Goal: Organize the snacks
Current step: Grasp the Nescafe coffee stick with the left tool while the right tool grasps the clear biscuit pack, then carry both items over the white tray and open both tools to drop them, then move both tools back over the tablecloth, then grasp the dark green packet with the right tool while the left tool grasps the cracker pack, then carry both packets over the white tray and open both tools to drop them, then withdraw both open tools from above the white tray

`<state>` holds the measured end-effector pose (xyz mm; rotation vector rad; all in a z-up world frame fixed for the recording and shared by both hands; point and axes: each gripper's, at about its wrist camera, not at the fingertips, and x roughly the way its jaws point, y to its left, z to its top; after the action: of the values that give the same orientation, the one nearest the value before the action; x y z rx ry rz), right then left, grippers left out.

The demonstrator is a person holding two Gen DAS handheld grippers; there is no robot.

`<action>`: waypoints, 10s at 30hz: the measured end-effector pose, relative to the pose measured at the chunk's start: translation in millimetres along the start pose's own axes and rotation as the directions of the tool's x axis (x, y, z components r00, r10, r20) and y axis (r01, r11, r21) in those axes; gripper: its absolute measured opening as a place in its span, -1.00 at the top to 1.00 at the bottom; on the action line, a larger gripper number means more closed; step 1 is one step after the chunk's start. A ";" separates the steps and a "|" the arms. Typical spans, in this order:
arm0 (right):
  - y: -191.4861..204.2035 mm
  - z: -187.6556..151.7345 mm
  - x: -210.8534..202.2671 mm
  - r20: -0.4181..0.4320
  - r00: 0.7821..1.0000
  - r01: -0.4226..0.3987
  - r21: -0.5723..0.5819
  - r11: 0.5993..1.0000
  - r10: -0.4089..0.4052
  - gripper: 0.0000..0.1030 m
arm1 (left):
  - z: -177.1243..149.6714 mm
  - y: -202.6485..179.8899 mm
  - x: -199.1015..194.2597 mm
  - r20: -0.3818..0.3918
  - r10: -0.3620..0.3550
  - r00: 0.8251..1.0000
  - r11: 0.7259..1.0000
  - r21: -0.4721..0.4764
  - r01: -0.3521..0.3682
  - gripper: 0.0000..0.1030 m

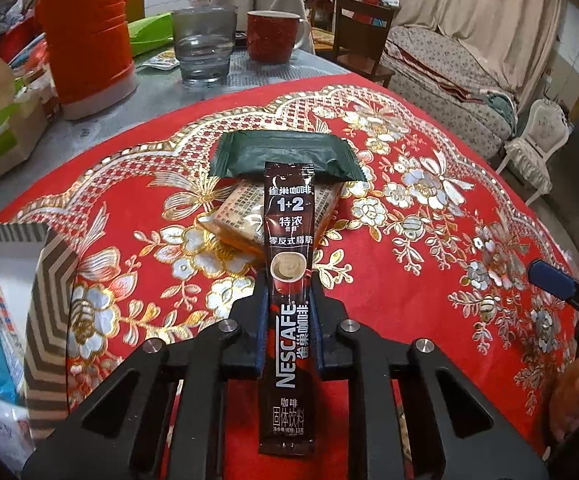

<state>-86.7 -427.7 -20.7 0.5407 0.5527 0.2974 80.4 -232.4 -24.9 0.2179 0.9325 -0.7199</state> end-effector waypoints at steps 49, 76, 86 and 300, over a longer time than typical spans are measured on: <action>99.5 -9.6 65.9 -0.067 0.963 0.215 -0.392 0.895 -0.261 0.08 | -33.4 38.3 -69.0 0.156 0.107 0.982 0.972 -0.224 -0.070 0.69; 237.5 28.2 240.3 -0.151 0.988 -0.095 -0.428 0.899 0.032 0.08 | -71.5 191.7 -150.8 0.144 0.422 0.895 0.718 -0.656 -0.233 0.67; 228.1 33.4 263.9 -0.189 0.976 -0.173 -0.348 0.921 0.111 0.02 | -80.3 203.2 -156.2 0.117 0.466 0.877 0.654 -0.713 -0.253 0.10; 236.4 1.2 230.2 -0.147 0.976 -0.214 -0.537 0.816 0.160 -0.01 | -99.1 181.6 -166.8 0.083 0.602 0.794 0.716 -0.496 -0.491 -0.60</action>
<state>72.2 -140.9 16.6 0.0134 0.4762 0.6516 69.2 28.3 25.5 -0.0135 0.7191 0.0479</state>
